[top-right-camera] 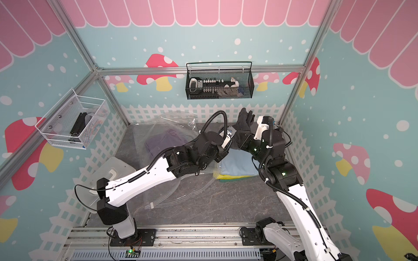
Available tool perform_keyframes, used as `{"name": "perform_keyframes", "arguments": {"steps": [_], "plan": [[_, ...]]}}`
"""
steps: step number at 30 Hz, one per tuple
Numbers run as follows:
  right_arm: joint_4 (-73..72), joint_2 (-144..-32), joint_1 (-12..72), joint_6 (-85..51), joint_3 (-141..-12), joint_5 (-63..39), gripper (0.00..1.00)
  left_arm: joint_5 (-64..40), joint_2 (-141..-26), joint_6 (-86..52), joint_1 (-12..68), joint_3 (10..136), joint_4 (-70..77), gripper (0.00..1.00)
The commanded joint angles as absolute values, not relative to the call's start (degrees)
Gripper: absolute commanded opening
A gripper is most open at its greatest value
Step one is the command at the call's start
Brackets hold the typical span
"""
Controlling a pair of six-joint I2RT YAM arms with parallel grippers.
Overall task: Take the trousers out of the vacuum bag
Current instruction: Place the trousers at the center of the board.
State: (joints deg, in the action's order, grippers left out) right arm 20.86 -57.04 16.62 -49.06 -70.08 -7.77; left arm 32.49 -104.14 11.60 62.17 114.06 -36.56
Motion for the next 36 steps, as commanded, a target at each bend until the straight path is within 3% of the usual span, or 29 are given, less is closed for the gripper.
{"name": "perform_keyframes", "arguments": {"steps": [1,10,19,27,36], "plan": [[10.3,-59.0,13.9,-53.6,-67.9,-21.7,0.00,33.8,-105.5,13.8,59.8,118.6,-26.9,0.00],[-1.8,-68.0,5.0,-57.3,-67.5,-31.3,0.00,30.6,-113.1,13.1,53.8,125.6,-26.3,0.00],[-12.4,-73.3,-0.9,-59.9,-58.8,-36.1,0.00,29.8,-117.8,13.6,51.7,128.7,-26.7,0.00],[-15.8,-72.1,-3.9,-59.3,-47.9,-38.1,0.00,28.5,-116.9,11.7,51.7,122.4,-26.6,0.00],[-15.1,-67.4,-7.7,-57.8,-38.8,-39.8,0.00,19.5,-112.2,5.3,51.9,110.2,-25.2,0.00]]}}
